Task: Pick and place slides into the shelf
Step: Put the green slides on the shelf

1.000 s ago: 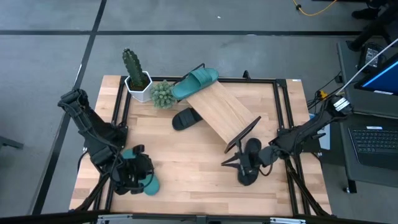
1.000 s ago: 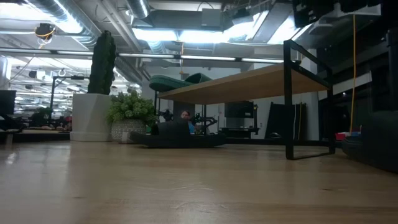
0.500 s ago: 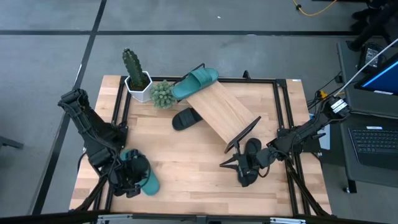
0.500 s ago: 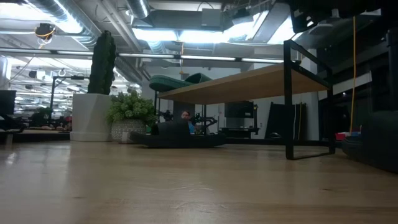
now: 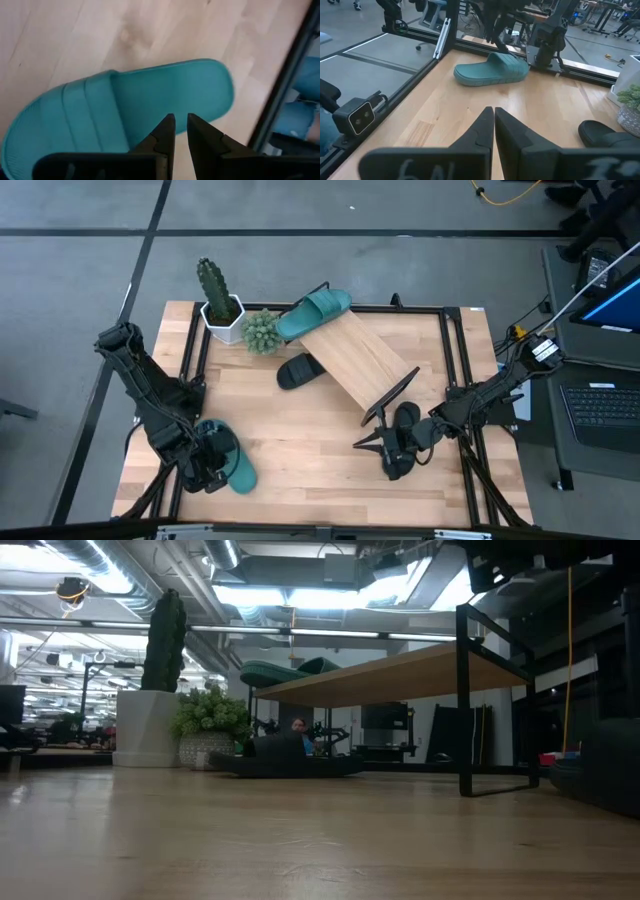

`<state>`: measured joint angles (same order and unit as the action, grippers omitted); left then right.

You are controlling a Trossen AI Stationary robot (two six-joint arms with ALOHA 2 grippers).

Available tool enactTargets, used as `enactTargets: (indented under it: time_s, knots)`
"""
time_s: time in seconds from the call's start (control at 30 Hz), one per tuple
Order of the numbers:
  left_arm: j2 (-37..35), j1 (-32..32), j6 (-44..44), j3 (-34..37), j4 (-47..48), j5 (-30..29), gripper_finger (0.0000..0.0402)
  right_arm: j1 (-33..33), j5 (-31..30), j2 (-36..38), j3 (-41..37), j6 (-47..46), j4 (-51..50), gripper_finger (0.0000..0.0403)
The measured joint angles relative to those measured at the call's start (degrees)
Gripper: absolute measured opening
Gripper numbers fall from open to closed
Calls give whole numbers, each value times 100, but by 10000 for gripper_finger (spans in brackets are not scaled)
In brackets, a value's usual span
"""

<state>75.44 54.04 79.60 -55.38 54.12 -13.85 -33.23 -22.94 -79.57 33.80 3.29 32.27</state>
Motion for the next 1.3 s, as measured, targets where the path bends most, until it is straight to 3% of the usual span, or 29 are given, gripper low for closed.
enactTargets:
  time_s: [0.3, 0.93, 1.3]
  knots:
    - [0, 0, 568, 241, 55, 5, 41, 0, 0, 0, -2, -2, 1, 19]
    - [0, -83, 741, 320, 95, 3, 43, 0, 2, 0, -4, -24, 2, 19]
    - [0, -83, 734, 320, 272, -59, 125, 0, 4, 0, -7, -175, -37, 19]
